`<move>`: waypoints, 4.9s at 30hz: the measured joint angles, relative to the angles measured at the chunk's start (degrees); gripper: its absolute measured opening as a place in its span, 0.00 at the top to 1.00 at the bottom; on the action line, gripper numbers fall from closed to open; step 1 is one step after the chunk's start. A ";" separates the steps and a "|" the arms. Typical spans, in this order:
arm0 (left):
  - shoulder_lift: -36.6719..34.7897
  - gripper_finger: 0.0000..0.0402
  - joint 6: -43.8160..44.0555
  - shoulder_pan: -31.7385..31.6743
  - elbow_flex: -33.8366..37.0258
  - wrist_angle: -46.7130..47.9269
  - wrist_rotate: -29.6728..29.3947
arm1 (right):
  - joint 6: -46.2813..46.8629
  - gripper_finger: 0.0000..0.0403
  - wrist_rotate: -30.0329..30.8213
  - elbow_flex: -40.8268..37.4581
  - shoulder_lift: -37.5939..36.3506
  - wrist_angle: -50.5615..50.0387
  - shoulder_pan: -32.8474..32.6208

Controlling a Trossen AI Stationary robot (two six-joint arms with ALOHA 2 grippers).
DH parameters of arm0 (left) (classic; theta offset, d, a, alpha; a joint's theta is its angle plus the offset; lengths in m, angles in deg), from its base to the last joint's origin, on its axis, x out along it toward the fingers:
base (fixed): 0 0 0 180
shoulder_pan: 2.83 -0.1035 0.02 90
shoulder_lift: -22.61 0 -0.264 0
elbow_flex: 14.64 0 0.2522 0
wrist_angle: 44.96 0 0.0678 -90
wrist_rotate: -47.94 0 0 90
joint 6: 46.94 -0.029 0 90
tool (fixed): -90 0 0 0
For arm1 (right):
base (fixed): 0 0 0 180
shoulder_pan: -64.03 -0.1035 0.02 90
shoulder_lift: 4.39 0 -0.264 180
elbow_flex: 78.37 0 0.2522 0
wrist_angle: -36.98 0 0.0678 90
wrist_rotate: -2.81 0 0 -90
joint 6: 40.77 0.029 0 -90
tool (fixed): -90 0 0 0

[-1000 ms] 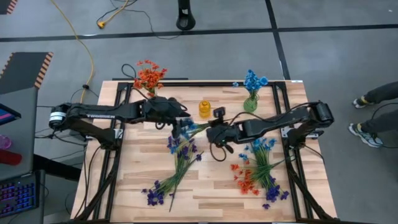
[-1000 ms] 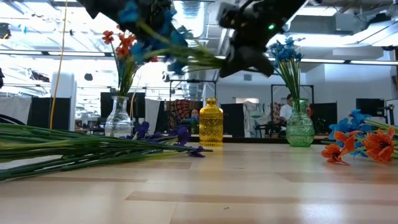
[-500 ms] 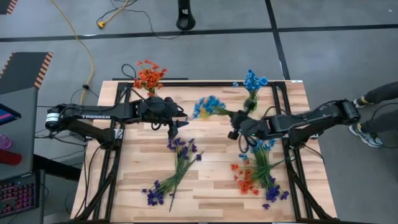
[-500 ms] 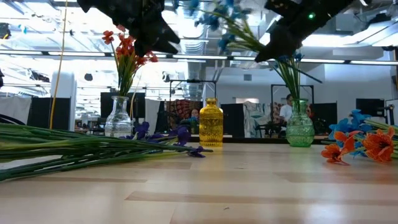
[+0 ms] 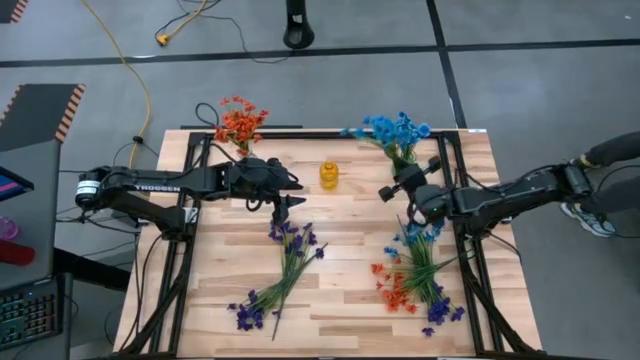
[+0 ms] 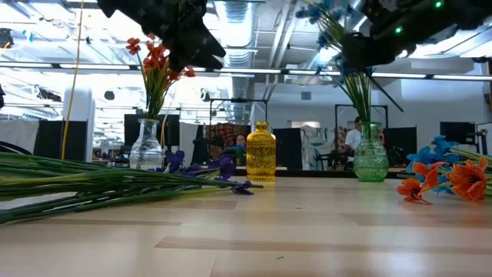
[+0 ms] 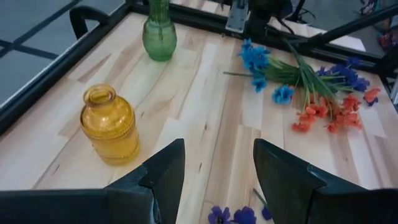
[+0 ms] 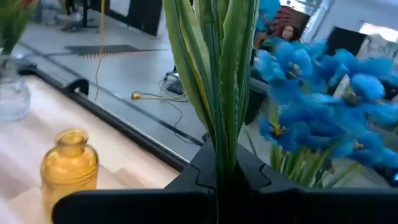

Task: Sort flowers into vase by color
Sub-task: Put the left blue flower into the green vase

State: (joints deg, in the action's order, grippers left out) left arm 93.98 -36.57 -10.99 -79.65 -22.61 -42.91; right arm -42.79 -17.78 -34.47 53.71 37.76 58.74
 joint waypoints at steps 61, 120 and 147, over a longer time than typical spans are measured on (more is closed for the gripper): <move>0.00 0.56 0.37 1.14 0.00 -2.35 -3.04 | -22.71 0.89 -50.26 -27.78 -10.73 65.61 30.10; 0.00 0.56 1.42 1.14 0.00 -2.48 -3.67 | -14.93 0.86 -51.26 -27.79 9.13 72.56 38.87; 0.00 0.56 1.42 1.14 0.00 -2.48 -3.62 | -14.91 0.75 -43.83 -27.79 9.09 72.51 38.65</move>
State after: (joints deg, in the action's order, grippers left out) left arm 93.98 -35.15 -9.85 -79.65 -25.09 -46.53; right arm -57.70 -61.61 -62.26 62.79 110.27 97.39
